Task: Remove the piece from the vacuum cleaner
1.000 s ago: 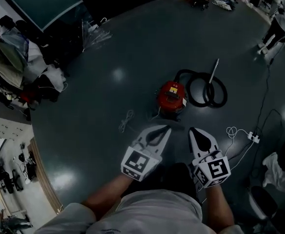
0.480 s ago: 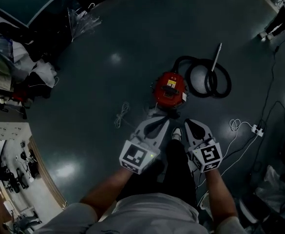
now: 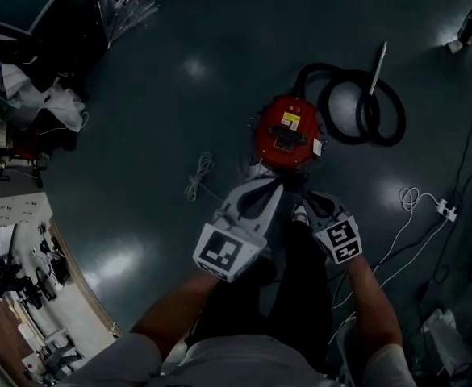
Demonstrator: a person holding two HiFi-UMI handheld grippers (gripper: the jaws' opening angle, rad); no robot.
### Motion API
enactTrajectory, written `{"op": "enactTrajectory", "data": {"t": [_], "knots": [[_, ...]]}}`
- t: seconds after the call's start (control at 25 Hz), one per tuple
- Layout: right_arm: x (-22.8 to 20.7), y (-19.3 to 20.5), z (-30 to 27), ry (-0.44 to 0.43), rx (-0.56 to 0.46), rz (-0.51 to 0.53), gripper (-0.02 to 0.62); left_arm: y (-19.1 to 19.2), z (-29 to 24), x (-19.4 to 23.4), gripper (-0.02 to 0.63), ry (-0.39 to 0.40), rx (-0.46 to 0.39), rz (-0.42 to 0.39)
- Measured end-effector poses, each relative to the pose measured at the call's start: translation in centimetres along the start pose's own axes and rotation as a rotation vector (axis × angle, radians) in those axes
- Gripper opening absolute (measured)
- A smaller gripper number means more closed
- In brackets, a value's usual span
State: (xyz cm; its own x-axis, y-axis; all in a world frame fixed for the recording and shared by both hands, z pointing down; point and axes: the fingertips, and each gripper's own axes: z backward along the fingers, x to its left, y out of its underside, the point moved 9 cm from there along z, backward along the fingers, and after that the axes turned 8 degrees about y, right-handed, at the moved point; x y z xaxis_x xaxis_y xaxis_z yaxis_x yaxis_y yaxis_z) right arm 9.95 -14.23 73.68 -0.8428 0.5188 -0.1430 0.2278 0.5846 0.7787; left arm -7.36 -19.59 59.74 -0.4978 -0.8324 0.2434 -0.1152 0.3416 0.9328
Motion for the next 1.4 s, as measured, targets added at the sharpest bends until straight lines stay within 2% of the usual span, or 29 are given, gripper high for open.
{"op": "enactTrajectory", "data": {"t": [0.28,0.48,0.76,0.88,1.0,1.12,1.4], "knots": [[-1.5,8.6,-7.6,-0.114,0.183,0.091,0.049,5.5,-2.5,1.4,0.006,0.002,0.037,0.026],[-1.1,12.0,-10.6,-0.158,0.256,0.201,0.097,6.7,-4.2,1.6,0.006,0.005,0.038,0.025],[-0.6,15.8,-14.3,-0.173,0.362,0.445,0.131,9.1,-4.6,2.2,0.006,0.003,0.062,0.041],[-0.3,17.1,-15.2,-0.142,0.392,0.555,0.13,9.4,-4.5,2.5,0.006,-0.005,0.072,0.043],[-0.3,17.5,-15.5,-0.11,0.389,0.604,0.064,9.7,-4.2,2.8,0.006,-0.014,0.085,0.048],[0.0,17.5,-15.3,-0.135,0.398,0.643,0.04,9.4,-3.8,2.8,0.006,-0.028,0.08,0.053],[2.0,18.0,-14.3,-0.213,0.443,0.706,0.035,8.9,-1.8,2.1,0.006,-0.042,0.092,0.082]]}}
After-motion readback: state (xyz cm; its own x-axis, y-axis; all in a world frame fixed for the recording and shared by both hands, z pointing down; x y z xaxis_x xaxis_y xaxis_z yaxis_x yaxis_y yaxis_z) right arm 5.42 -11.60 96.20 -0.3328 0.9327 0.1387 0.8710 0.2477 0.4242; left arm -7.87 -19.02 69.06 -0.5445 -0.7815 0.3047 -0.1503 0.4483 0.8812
